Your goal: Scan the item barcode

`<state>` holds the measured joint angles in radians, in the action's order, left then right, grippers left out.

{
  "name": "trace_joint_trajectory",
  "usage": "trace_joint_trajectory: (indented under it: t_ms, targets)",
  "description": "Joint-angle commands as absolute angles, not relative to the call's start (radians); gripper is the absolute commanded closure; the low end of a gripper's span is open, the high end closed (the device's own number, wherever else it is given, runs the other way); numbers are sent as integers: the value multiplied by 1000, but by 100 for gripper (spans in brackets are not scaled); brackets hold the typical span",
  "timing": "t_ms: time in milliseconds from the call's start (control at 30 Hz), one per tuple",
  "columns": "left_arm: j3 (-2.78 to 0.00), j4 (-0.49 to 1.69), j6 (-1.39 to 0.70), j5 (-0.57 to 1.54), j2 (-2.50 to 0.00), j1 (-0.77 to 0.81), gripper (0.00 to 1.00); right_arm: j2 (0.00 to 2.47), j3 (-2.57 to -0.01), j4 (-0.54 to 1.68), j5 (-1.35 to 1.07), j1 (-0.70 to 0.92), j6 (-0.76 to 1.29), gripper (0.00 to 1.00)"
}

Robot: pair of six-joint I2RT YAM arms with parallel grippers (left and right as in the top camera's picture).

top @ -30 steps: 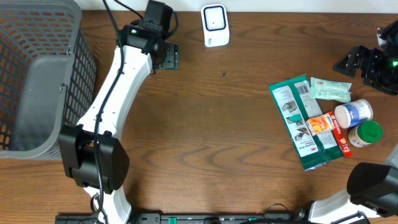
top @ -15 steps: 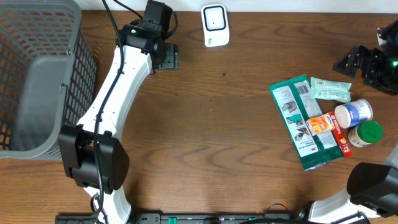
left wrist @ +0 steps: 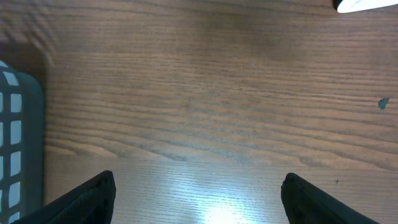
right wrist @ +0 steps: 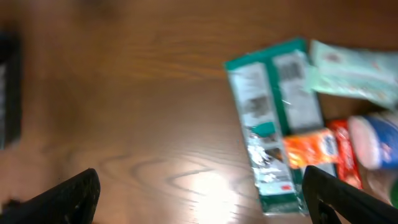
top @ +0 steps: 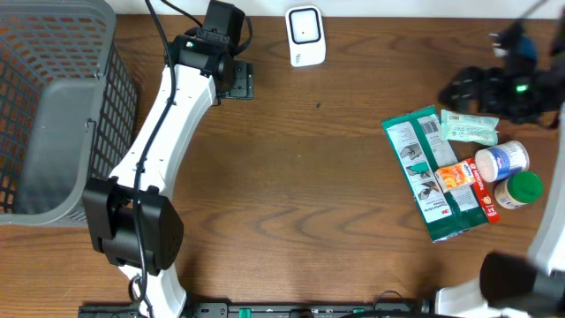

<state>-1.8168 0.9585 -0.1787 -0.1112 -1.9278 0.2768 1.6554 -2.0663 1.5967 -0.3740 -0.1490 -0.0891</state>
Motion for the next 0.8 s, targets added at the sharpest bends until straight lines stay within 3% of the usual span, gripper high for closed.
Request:
trace_joint_trajectory:
  t_ms: [0, 233, 567, 767]
  targets:
    - [-1825, 960, -165, -121, -1888, 275, 18, 1546, -2079, 1601, -359, -41, -83, 1]
    - [-1825, 960, -165, -121, -1888, 275, 18, 1431, -2079, 1597, -205, 120, -83, 1]
    - [-1825, 960, -165, -121, -1888, 275, 18, 1272, -2058, 1596, -194, 118, -84, 1]
    - [-1825, 960, -165, -121, -1888, 275, 18, 1121, -1930, 1408, -191, 112, -106, 1]
